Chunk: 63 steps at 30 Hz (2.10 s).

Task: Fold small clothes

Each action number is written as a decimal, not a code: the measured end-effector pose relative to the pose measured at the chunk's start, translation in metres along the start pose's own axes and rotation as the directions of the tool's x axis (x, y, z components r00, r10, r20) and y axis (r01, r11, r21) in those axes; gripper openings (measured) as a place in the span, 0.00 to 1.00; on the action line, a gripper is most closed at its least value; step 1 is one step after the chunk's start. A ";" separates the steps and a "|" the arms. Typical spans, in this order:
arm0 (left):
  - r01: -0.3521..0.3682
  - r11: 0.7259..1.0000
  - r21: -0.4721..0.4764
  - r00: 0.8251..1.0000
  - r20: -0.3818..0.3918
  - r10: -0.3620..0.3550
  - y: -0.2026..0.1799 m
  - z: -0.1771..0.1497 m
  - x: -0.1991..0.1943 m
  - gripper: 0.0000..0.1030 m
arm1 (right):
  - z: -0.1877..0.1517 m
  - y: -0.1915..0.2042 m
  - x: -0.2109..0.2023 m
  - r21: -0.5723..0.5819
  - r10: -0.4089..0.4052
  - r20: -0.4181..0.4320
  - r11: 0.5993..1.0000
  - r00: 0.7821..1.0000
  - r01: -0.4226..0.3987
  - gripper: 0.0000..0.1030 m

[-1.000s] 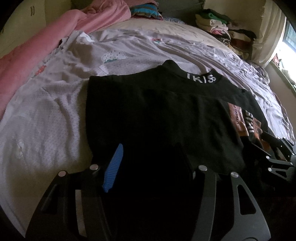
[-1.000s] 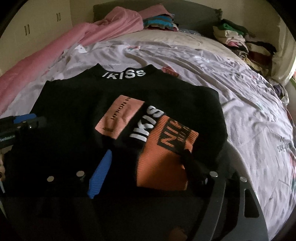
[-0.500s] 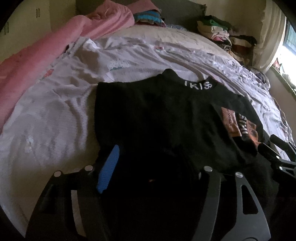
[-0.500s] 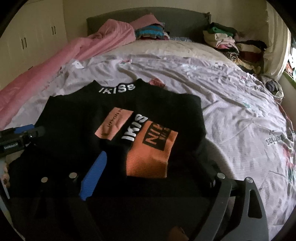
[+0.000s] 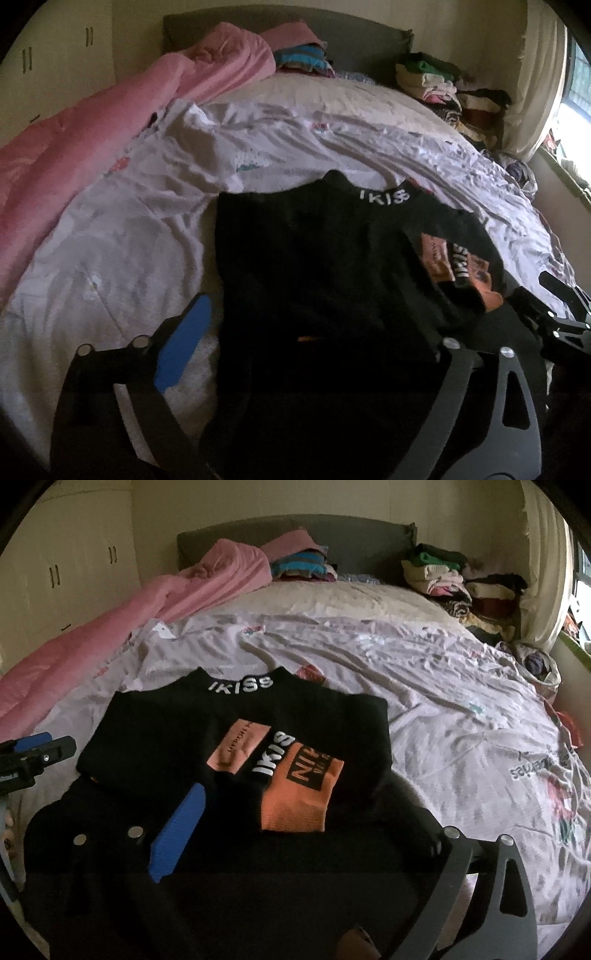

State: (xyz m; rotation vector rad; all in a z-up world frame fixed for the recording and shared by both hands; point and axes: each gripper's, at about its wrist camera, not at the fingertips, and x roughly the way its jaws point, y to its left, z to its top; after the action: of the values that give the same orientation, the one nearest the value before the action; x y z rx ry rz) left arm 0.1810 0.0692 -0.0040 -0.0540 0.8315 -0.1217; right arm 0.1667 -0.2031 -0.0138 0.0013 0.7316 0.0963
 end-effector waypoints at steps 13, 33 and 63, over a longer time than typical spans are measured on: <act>-0.036 0.999 0.024 0.997 0.064 0.034 -0.011 0.001 -0.038 0.91 | 0.007 -0.001 -0.042 0.000 -0.026 0.092 1.000 0.995 0.026 0.96; -0.030 0.997 0.070 0.994 0.107 0.023 -0.033 -0.018 -0.074 0.91 | -0.004 -0.012 -0.098 0.007 -0.019 0.165 1.000 0.986 0.018 0.96; -0.028 0.997 0.065 0.997 0.073 0.023 -0.014 -0.070 -0.102 0.91 | -0.056 -0.026 -0.151 -0.030 -0.009 0.137 0.999 0.990 0.013 0.96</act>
State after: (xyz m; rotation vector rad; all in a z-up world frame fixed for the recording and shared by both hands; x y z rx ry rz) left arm 0.0602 0.0681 0.0247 0.0147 0.7550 -0.1224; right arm 0.0201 -0.2445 0.0440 -0.0248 0.5925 0.0961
